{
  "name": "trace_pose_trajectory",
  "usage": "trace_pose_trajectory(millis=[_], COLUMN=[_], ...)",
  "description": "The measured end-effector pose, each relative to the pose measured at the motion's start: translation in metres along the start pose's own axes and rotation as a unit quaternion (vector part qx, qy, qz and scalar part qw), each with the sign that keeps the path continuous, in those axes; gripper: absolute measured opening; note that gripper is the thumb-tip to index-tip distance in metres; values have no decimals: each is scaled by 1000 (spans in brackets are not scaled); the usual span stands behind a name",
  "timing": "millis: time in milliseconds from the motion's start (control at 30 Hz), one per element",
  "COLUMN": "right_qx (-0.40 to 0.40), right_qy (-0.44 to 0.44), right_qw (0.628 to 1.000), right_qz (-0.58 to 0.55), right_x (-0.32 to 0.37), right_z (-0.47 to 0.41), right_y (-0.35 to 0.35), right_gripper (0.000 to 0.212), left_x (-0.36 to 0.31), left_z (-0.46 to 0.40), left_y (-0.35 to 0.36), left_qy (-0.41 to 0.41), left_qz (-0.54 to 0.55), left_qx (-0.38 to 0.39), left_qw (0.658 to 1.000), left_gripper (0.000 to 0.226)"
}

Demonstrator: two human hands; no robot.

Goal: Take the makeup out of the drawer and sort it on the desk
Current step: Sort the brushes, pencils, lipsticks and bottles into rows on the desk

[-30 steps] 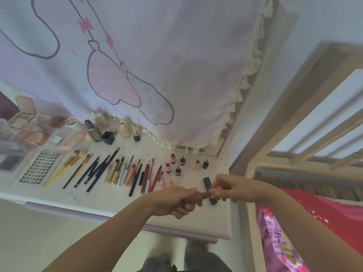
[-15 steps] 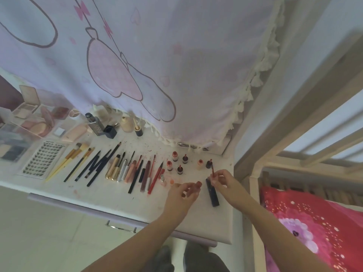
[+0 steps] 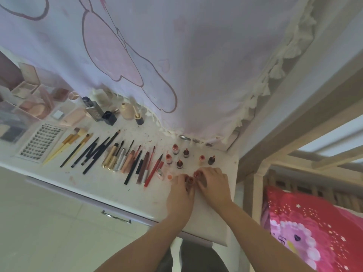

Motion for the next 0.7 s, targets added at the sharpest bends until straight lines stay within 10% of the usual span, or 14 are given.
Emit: trace_pose_trajectory(millis=[500,700], right_qx=[81,78], right_qy=[141,249], right_qw=[986,956], right_qz=[30,-132], right_x=[-21,-6], right_z=[16,35], right_y=[-19,-12], right_gripper=[31,24], left_x=[16,1], left_z=[21,28], left_y=[3,14], left_qy=[18,135], left_qz=[-49,-155], left_qx=[49,116], left_qw=[997,972], left_gripper=[25,28])
Point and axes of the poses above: each hand's wrist, its own z-axis away from the middle knuckle, its own y-axis out of the palm, x = y × z, the point moved 4 cm from there along -z, towards the middle knuckle, and after that the axes turned 11 degrees about -z, right-handed, at the moved point
